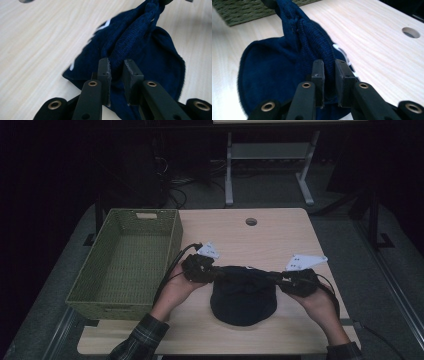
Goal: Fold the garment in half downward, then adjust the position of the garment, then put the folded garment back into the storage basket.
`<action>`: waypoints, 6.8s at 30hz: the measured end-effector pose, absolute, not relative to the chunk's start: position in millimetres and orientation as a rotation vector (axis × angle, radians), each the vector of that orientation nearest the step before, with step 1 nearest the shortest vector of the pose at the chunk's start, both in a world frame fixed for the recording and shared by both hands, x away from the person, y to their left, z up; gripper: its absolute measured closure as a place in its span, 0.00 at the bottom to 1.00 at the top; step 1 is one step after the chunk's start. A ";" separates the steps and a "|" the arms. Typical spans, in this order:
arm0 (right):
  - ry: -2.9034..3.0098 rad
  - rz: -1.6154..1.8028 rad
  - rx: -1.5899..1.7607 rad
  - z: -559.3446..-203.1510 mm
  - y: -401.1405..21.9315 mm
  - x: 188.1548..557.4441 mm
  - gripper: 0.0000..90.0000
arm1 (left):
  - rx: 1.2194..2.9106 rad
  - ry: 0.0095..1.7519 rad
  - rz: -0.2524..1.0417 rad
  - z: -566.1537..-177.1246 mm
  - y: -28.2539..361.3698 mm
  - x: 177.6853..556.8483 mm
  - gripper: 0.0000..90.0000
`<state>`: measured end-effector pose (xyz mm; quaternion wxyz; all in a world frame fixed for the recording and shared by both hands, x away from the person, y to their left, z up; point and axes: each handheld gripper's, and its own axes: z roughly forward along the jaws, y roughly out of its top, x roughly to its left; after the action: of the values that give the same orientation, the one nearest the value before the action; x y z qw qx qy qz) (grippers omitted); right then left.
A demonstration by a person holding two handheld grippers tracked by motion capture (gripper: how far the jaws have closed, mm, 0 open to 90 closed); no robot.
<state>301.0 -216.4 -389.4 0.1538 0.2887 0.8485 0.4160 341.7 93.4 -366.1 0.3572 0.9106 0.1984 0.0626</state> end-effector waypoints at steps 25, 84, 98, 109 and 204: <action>2.605 1.146 0.747 -440.7 -194.8 242.9 0.78 | 2.505 0.533 0.094 -416.7 93.5 292.2 0.87; 2.679 1.170 0.732 -457.2 -156.8 243.6 1.00 | 2.433 0.646 0.088 -428.4 39.2 389.4 0.94; 2.490 1.237 0.804 -435.7 -202.8 240.2 0.89 | 2.433 0.740 0.102 -418.1 76.0 362.7 0.65; 2.377 1.152 0.977 -442.3 -235.1 240.7 0.48 | 2.432 0.796 0.098 -434.0 79.4 371.9 0.31; 2.263 0.973 1.295 -482.9 -274.9 273.1 0.08 | 2.397 0.663 -0.254 -340.3 75.7 367.5 0.82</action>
<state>273.1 -274.9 -482.9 0.1785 0.4579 0.8001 0.3440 367.5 75.7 -340.3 0.3155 0.9098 0.2518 -0.0966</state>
